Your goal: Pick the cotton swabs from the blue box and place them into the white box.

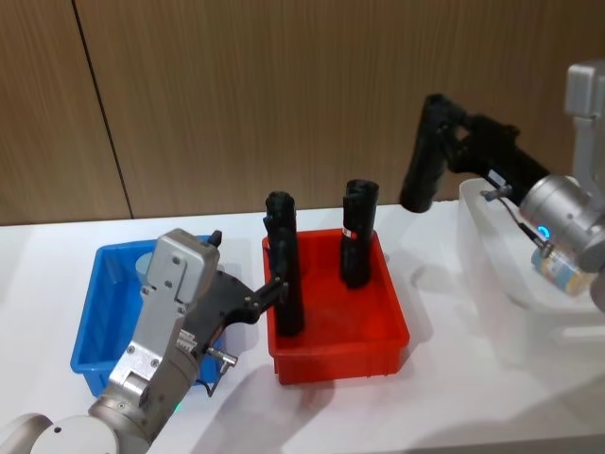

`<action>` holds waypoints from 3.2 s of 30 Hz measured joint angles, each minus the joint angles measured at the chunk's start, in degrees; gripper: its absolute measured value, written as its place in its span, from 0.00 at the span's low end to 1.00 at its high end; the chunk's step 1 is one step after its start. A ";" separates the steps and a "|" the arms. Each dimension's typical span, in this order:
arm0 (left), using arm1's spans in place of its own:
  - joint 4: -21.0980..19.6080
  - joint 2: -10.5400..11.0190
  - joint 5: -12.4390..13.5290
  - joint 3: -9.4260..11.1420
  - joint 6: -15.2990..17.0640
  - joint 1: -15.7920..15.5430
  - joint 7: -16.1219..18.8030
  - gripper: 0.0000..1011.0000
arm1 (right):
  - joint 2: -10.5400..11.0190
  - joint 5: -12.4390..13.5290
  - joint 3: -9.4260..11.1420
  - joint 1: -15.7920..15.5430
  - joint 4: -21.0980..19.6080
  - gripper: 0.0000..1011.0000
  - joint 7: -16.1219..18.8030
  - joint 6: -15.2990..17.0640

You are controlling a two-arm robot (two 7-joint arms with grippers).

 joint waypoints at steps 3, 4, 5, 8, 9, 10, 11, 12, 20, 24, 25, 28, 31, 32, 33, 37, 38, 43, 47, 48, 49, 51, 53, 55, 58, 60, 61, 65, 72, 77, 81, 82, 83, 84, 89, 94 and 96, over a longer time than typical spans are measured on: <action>0.00 0.00 0.00 0.00 0.00 0.00 0.00 0.99 | 0.48 -0.37 0.48 -1.44 -3.17 0.31 -2.79 1.31; 0.00 0.00 0.00 0.00 0.00 0.00 0.00 0.99 | 0.57 -0.46 0.60 -1.73 -3.80 0.31 -3.44 1.61; 0.00 0.00 0.00 0.00 0.00 0.00 0.00 0.99 | 0.82 -0.68 0.84 -2.40 -5.20 0.31 -4.69 2.18; 0.00 0.00 0.00 0.00 0.00 0.00 0.00 0.99 | 1.22 -1.31 1.24 -3.39 -7.36 0.31 -7.38 3.35; 0.00 0.00 0.00 0.00 0.00 0.00 0.00 0.99 | 1.22 -1.31 1.24 -3.39 -7.36 0.31 -7.38 3.35; 0.00 0.00 0.00 0.00 0.00 0.00 0.00 0.99 | 1.44 -1.63 1.47 -3.90 -8.45 0.31 -8.75 3.95; 0.00 0.00 0.00 0.00 0.00 0.00 0.00 0.99 | 1.61 -1.94 1.65 -4.28 -9.23 0.31 -9.96 4.46; 0.00 0.00 0.00 0.00 0.00 0.00 0.00 0.99 | 1.73 -2.13 1.77 -4.53 -9.74 0.31 -10.57 4.70; 0.00 0.00 0.00 0.00 0.00 0.00 0.00 0.99 | 2.61 -4.00 2.82 -5.94 -12.40 0.31 -16.48 7.30; 0.00 0.00 0.00 0.00 0.00 0.00 0.00 0.99 | 3.11 -4.89 3.46 -6.39 -12.97 0.31 -19.18 8.83; 0.00 0.00 0.00 0.00 0.00 0.00 0.00 0.99 | 3.34 -5.19 3.75 -6.53 -13.07 0.31 -20.17 9.47; 0.00 0.00 0.00 0.00 0.00 0.00 0.00 0.99 | 3.72 -5.76 4.26 -6.75 -13.11 0.31 -21.86 11.02; 0.00 0.00 0.00 0.00 0.00 0.00 0.00 0.99 | 4.14 -6.11 4.83 -6.94 -13.06 0.31 -23.23 12.62; 0.00 0.00 0.00 0.00 0.00 0.00 0.00 0.99 | 4.24 -6.20 4.96 -6.98 -13.01 0.31 -23.50 12.99; 0.00 0.00 0.00 0.00 0.00 0.00 0.00 0.99 | 4.37 -6.24 5.14 -7.05 -12.92 0.31 -23.72 13.30; 0.00 0.00 0.00 0.00 0.00 0.00 0.00 0.99 | 4.90 -6.29 5.85 -7.41 -12.61 0.31 -24.78 15.09; 0.00 0.00 0.00 0.00 0.00 0.00 0.00 0.99 | 5.01 -6.29 6.00 -7.51 -12.58 0.31 -24.89 15.32; 0.00 0.00 0.00 0.00 0.00 0.00 0.00 0.99 | 5.37 -6.29 6.53 -8.02 -12.57 0.31 -25.38 16.58; 0.00 0.00 0.00 0.00 0.00 0.00 0.00 0.99 | 5.66 -6.20 7.03 -8.73 -13.04 0.31 -25.75 17.59; 0.00 0.00 0.00 0.00 0.00 0.00 0.00 0.99 | 5.69 -6.17 7.10 -8.85 -13.16 0.31 -25.77 17.72; 0.00 0.00 0.00 0.00 0.00 0.00 0.00 0.99 | 5.72 -6.11 7.17 -8.98 -13.29 0.31 -25.79 17.84; 0.00 0.00 0.00 0.00 0.00 0.00 0.00 0.99 | 5.83 -5.85 7.41 -9.43 -13.79 0.31 -25.89 18.26; 0.00 0.00 0.00 0.00 0.00 0.00 0.00 0.99 | 5.91 -5.71 7.60 -9.88 -14.37 0.31 -26.03 18.67; 0.00 0.00 0.00 0.00 0.00 0.00 0.00 0.99 | 5.99 -5.57 7.76 -10.27 -14.77 0.31 -26.12 18.89; 0.00 0.00 0.00 0.00 0.00 0.00 0.00 0.99 | 6.08 -5.27 8.03 -11.02 -15.79 0.31 -26.25 19.41; 0.00 0.00 0.00 0.00 0.00 0.00 0.00 0.99 | 6.17 -4.99 8.25 -11.69 -16.65 0.33 -26.39 19.75; 0.00 0.00 0.00 0.00 0.00 0.00 0.00 0.99 | 6.19 -4.93 8.34 -11.88 -16.98 0.35 -26.45 19.84; 0.00 0.00 0.00 0.00 0.00 0.00 0.00 0.99 | 6.29 -4.60 8.69 -13.03 -18.53 0.46 -26.70 20.30; 0.00 0.00 0.00 0.00 0.00 0.00 0.00 0.99 | 6.41 -4.01 9.35 -15.23 -21.63 0.67 -27.33 20.95; 0.00 0.00 0.00 0.00 0.00 0.00 0.00 0.99 | 6.51 -3.69 9.88 -17.01 -24.17 0.82 -27.90 21.33; 0.00 0.00 0.00 0.00 0.00 0.00 0.00 0.99 | 6.53 -3.54 10.25 -18.29 -26.06 0.93 -28.32 21.52; 0.00 0.00 0.00 0.00 0.00 0.00 0.00 0.99 | 6.54 -3.53 10.33 -18.59 -26.49 0.95 -28.41 21.56; 0.00 0.00 0.00 0.00 0.00 0.00 0.00 0.99 | 6.54 -3.51 10.45 -19.05 -27.14 0.98 -28.55 21.67; 0.00 0.00 0.00 0.00 0.00 0.00 0.00 0.99 | 6.54 -3.50 10.53 -19.32 -27.54 0.99 -28.63 21.71; 0.00 0.00 0.00 0.00 0.00 0.00 0.00 0.99 | 6.54 -3.45 10.81 -20.42 -29.13 0.99 -28.98 21.85; 0.00 0.00 0.00 0.00 0.00 0.00 0.00 0.99 | 6.53 -3.40 11.05 -21.26 -30.41 0.99 -29.31 22.01; 0.00 0.00 0.00 0.00 0.00 0.00 0.00 0.99 | 6.53 -3.38 11.10 -21.45 -30.68 0.99 -29.35 22.04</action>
